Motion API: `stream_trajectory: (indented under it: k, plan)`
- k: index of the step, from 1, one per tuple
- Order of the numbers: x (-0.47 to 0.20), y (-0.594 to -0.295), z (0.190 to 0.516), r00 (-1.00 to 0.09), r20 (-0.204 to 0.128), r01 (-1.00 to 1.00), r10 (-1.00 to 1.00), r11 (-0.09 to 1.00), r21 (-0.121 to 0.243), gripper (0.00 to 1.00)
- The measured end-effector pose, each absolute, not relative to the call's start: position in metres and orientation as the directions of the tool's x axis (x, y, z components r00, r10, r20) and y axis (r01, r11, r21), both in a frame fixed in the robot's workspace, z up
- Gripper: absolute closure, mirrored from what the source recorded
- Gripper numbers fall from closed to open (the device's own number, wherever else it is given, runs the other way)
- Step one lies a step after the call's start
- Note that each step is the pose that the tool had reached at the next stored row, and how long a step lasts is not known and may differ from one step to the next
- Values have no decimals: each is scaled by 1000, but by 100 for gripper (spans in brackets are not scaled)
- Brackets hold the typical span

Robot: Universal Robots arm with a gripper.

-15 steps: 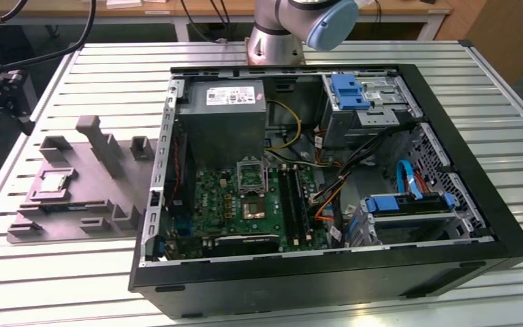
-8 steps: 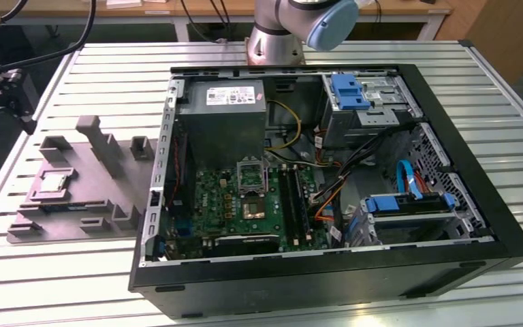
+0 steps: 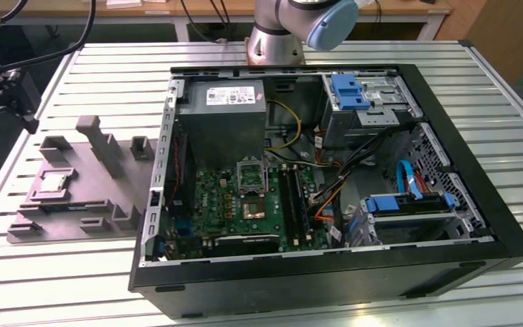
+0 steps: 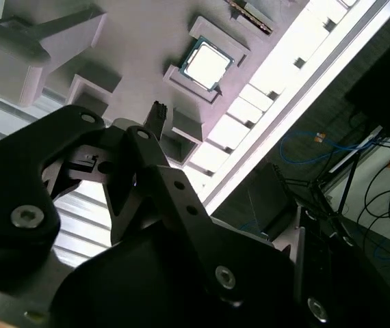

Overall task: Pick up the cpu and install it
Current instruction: 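Pick up the cpu and move it towards the insertion slot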

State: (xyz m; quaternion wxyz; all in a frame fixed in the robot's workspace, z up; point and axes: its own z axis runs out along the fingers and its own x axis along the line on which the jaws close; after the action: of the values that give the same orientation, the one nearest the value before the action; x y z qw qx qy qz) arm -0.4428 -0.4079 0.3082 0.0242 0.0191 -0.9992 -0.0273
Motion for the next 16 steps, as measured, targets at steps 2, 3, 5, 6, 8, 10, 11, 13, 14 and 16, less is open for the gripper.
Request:
stream_trajectory:
  k: [2,3,5,6,8,10,11,13,14,16]
  plan:
    - [-443,-408,306,-998,47,-37,-40,998,55,25]
    - [-443,-409,304,-998,47,-37,-40,998,56,25]
    - [-443,-411,300,-998,47,-37,-40,998,56,25]
    - [-443,-412,298,-998,47,-37,-40,998,56,25]
    - [-443,-413,295,-998,46,-37,-40,998,56,25]
    - [-443,-414,291,-998,46,-36,-38,998,56,25]
    - [-443,-414,289,-998,46,-35,-38,998,56,25]
    - [-443,-415,286,-998,46,-35,-38,998,56,25]
    - [-443,-415,284,-998,46,-35,-38,998,56,25]
    - [-443,-415,280,-998,46,-34,-37,998,56,25]
